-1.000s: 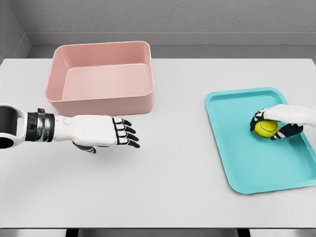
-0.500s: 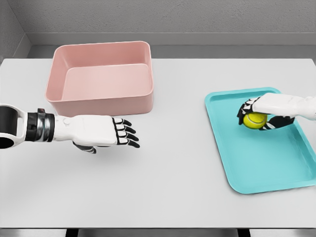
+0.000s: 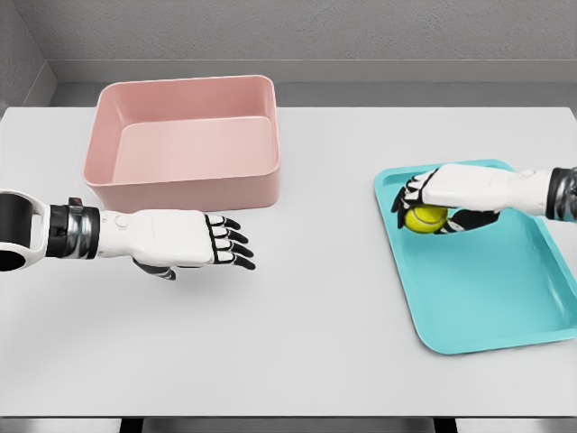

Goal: Put the tennis from the blue tray into the pink basket with both arms

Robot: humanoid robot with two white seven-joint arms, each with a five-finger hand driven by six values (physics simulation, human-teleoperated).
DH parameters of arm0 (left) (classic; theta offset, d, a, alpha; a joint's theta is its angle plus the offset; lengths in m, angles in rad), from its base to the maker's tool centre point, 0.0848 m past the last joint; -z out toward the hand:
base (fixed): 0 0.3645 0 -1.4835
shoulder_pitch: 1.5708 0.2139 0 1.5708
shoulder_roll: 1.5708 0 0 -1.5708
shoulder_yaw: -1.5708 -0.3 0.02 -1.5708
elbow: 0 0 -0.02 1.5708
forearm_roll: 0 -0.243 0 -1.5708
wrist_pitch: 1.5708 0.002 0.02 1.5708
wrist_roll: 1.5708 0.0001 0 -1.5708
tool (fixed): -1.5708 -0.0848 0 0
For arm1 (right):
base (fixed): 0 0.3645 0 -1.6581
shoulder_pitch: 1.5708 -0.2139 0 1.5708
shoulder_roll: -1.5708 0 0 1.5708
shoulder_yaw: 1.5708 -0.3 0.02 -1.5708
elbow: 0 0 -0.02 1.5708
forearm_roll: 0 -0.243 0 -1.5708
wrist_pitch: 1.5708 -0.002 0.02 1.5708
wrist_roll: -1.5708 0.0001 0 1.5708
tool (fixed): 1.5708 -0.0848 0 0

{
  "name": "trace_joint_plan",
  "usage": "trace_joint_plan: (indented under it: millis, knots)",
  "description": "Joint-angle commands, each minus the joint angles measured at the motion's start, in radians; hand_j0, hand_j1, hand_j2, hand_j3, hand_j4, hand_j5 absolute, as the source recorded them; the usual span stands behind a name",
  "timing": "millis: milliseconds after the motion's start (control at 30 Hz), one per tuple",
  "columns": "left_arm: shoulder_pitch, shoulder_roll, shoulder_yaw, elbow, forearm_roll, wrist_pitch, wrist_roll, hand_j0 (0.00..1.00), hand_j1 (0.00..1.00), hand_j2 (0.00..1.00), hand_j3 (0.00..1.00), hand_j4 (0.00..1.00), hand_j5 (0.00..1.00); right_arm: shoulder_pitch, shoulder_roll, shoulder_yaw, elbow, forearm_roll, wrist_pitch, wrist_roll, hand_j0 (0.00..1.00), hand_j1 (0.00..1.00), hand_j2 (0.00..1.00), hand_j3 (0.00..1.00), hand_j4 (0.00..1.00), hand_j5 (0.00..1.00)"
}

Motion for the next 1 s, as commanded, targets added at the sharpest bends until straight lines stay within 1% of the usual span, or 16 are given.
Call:
trace_joint_plan:
  millis: [0,233,333,367,433,533,700,767,900,967]
  knots:
    - [0.0,0.001,0.001,0.0,0.005,0.002,0.001,1.0,1.0,1.0,1.0,1.0,1.0,0.0,0.017,0.0,-0.017,-0.007,-0.016,0.0,0.55,0.55,0.55,0.55,0.55,0.55]
    - [-0.002,0.002,-0.001,0.0,0.005,0.002,0.001,1.0,1.0,1.0,1.0,1.0,1.0,-0.008,0.068,0.007,-0.04,-0.007,-0.055,0.006,0.55,0.55,0.55,0.55,0.55,0.55]
    - [-0.002,0.002,-0.001,0.0,0.005,0.002,0.001,1.0,1.0,1.0,1.0,1.0,1.0,-0.02,0.106,0.009,-0.04,-0.007,-0.056,0.028,0.54,0.54,0.54,0.54,0.54,0.54]
    - [-0.002,0.002,0.001,0.0,0.005,0.002,0.001,1.0,1.0,1.0,1.0,1.0,1.0,-0.021,0.134,0.009,-0.04,-0.007,-0.055,0.033,0.54,0.54,0.54,0.54,0.54,0.54]
    - [-0.002,0.002,-0.001,0.0,0.005,0.002,0.001,1.0,1.0,1.0,1.0,1.0,1.0,-0.028,0.163,0.018,-0.039,-0.007,-0.052,0.033,0.54,0.54,0.54,0.54,0.54,0.54]
    - [-0.002,0.002,0.001,0.0,0.005,0.002,0.001,1.0,1.0,1.0,1.0,1.0,1.0,-0.049,0.201,0.058,-0.033,-0.005,-0.042,0.033,0.54,0.54,0.54,0.54,0.54,0.54]
    - [0.0,0.002,-0.001,0.0,0.005,0.002,-0.001,1.0,1.0,1.0,1.0,1.0,1.0,-0.051,0.235,0.089,-0.025,0.001,-0.039,0.033,0.54,0.54,0.54,0.54,0.54,0.54]
    - [-0.002,0.002,-0.001,0.0,0.005,0.002,0.001,1.0,1.0,1.0,1.0,1.0,1.0,-0.049,0.24,0.106,-0.016,0.001,-0.039,0.033,0.54,0.54,0.54,0.54,0.54,0.54]
    - [0.0,0.002,-0.001,0.0,0.005,0.002,0.001,1.0,1.0,1.0,1.0,1.0,1.0,-0.051,0.273,0.126,0.023,0.009,-0.038,0.033,0.54,0.54,0.54,0.54,0.54,0.54]
    - [-0.002,0.002,-0.001,0.0,0.005,0.002,0.001,1.0,1.0,1.0,1.0,1.0,1.0,-0.051,0.286,0.135,0.024,0.015,-0.027,0.033,0.54,0.54,0.54,0.54,0.54,0.54]
